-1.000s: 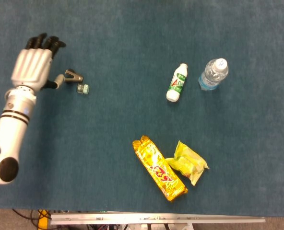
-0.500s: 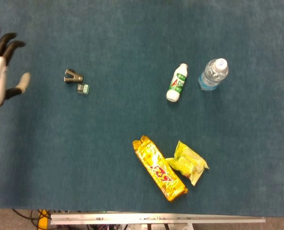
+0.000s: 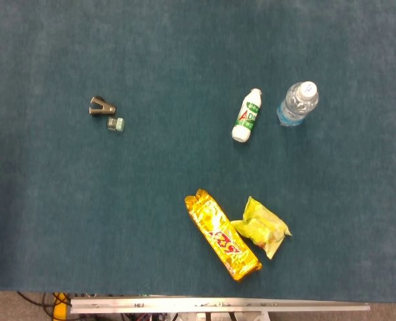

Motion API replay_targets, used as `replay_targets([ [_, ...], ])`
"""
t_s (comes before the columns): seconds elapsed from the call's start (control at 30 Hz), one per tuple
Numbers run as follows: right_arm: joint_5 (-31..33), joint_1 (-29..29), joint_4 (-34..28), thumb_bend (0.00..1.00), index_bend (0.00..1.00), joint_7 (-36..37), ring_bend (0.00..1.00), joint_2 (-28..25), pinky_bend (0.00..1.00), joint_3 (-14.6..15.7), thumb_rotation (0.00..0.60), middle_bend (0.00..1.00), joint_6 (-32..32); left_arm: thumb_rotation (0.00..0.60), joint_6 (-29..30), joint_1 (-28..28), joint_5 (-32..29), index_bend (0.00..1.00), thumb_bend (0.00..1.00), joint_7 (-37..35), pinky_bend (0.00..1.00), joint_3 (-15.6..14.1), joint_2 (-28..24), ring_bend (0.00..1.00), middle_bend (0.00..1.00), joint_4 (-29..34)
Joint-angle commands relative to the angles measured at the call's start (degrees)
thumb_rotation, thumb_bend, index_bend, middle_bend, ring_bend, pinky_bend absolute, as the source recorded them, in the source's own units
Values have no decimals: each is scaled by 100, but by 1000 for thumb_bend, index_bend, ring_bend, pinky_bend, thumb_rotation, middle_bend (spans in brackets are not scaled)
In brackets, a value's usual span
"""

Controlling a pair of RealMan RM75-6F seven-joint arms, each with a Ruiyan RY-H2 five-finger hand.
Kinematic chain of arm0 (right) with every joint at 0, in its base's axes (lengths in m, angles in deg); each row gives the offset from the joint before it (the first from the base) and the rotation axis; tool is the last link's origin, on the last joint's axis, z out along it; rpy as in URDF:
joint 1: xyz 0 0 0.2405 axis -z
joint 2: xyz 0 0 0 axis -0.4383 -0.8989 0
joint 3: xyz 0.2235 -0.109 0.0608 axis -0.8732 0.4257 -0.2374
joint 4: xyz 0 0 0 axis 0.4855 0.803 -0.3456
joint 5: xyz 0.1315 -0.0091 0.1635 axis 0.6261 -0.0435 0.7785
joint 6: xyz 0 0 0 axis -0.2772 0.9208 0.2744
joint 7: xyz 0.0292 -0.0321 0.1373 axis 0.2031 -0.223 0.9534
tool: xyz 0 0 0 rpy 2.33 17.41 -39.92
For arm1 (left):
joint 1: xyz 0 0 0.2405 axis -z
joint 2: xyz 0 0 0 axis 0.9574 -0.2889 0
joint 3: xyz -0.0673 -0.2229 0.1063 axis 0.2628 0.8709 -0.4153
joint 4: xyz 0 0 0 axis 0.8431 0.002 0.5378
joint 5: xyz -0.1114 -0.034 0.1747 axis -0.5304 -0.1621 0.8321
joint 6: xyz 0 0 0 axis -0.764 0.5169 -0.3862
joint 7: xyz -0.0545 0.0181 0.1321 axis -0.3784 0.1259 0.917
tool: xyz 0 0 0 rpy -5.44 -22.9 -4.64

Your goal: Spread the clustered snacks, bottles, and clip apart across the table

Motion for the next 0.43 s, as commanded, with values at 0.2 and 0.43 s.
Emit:
replay_targets([
  [0.2, 32, 80, -23, 49, 266, 40, 209, -82, 369, 10, 600, 316, -17, 600, 72, -245, 29, 261, 312, -74, 73, 60, -81, 29, 168, -8],
  [0.43, 81, 69, -29, 49, 265, 108, 209, -109, 369, -41, 600, 315, -89, 600, -13, -308, 48, 271, 312, -12, 73, 144, -125, 29, 168, 39],
])
